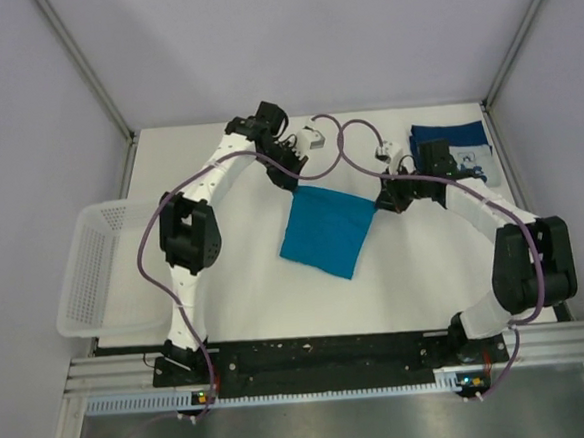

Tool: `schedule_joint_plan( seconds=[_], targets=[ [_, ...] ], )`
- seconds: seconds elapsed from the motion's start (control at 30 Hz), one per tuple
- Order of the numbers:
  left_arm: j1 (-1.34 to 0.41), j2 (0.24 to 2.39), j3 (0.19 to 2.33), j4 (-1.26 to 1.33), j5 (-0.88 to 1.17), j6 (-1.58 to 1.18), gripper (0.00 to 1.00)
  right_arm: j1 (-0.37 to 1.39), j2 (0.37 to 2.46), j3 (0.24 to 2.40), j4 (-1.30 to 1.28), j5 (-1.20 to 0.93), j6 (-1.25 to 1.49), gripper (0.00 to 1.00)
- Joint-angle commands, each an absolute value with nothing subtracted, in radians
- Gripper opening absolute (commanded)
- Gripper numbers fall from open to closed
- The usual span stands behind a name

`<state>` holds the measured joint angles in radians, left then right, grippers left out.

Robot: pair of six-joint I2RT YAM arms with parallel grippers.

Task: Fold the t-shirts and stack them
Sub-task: Fold the long partially folded tshirt into a neat square

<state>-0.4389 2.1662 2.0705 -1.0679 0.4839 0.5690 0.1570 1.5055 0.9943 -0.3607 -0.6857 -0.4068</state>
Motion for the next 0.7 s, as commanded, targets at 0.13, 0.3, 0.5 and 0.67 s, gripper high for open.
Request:
schedule_joint_plan(
  seconds=[0.13, 0.3, 0.5, 0.67],
  targets=[
    [-0.428, 2.232, 2.105, -0.894, 0.416, 0.479, 0.0, 0.115, 1.652, 1.101, -0.224, -0.678, -0.301, 0.0],
    [-0.449, 2.283, 2.105, -0.836, 0.347, 0.482, 0.0, 0.114, 1.747, 1.153, -0.224, -0.618, -0.258, 0.0],
    [-0.469, 2.312, 2.103, -0.756, 0.229, 0.444, 0.23, 0.114, 1.87, 1.264, -0.221, -0.511, -0.144, 0.17],
    [-0.468, 2.313, 2.134, -0.696, 0.129, 0.39, 0.48, 0.098, 1.96, 1.376, -0.277, -0.341, -0.008, 0.33]
  ],
)
